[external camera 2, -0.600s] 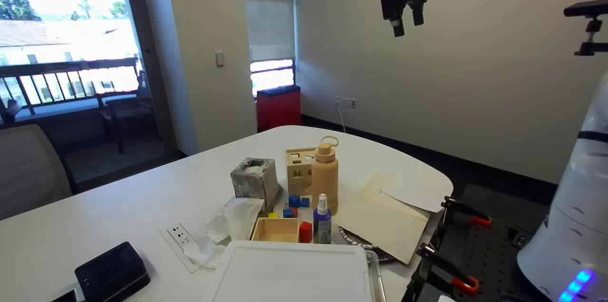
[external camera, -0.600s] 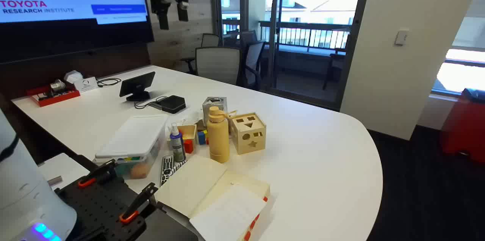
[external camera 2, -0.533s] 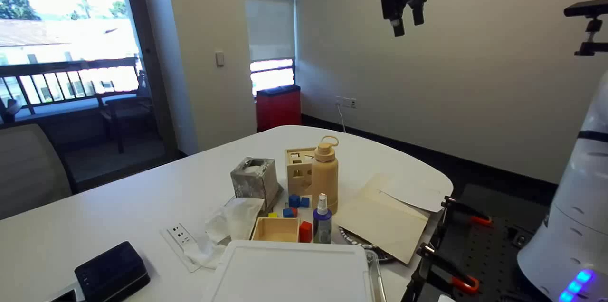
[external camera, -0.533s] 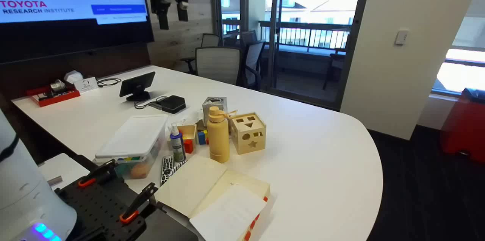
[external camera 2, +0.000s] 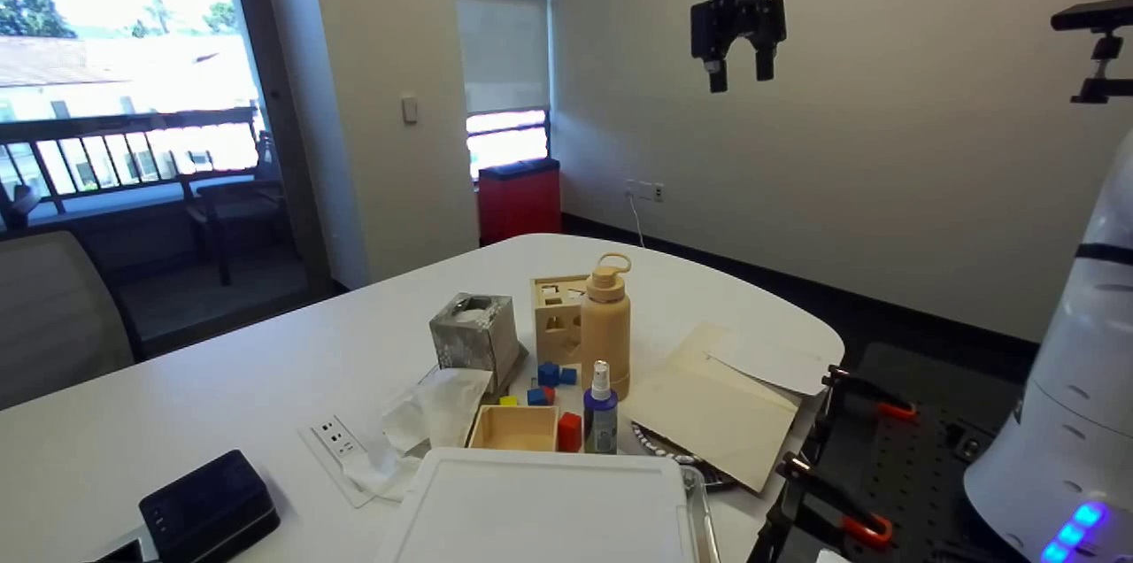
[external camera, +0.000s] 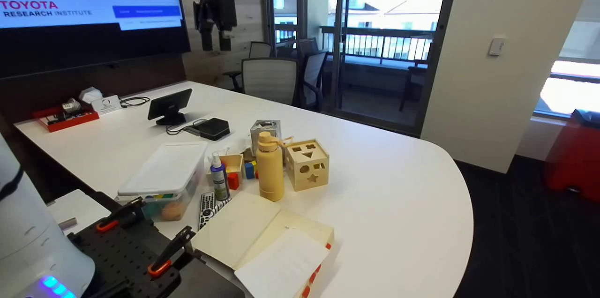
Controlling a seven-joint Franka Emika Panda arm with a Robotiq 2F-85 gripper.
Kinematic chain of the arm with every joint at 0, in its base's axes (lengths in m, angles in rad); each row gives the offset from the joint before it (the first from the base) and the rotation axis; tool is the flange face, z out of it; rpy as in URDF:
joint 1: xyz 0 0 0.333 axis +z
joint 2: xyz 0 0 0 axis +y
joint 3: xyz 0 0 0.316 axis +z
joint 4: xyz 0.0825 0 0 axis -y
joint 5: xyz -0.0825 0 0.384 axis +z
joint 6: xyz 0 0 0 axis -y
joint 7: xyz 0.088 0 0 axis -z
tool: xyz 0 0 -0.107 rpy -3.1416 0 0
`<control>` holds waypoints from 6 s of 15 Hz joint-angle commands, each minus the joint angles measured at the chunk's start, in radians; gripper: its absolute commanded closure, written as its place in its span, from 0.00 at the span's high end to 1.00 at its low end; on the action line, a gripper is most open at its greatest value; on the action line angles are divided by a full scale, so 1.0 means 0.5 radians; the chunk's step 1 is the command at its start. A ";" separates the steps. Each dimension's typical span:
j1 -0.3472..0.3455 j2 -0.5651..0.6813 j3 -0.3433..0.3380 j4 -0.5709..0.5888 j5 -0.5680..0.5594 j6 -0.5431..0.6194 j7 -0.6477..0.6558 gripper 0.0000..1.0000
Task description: Press one button on the remote control.
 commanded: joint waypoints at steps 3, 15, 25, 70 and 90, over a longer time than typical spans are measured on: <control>-0.008 -0.075 0.001 -0.683 0.304 0.889 0.394 1.00; 0.099 1.068 0.311 -1.193 0.412 2.783 1.002 1.00; 0.140 1.817 0.389 -0.812 0.879 2.911 0.794 0.51; 0.715 2.336 0.054 -0.475 0.929 2.822 0.829 0.00; 0.576 2.508 0.123 -0.326 0.918 2.624 0.792 0.00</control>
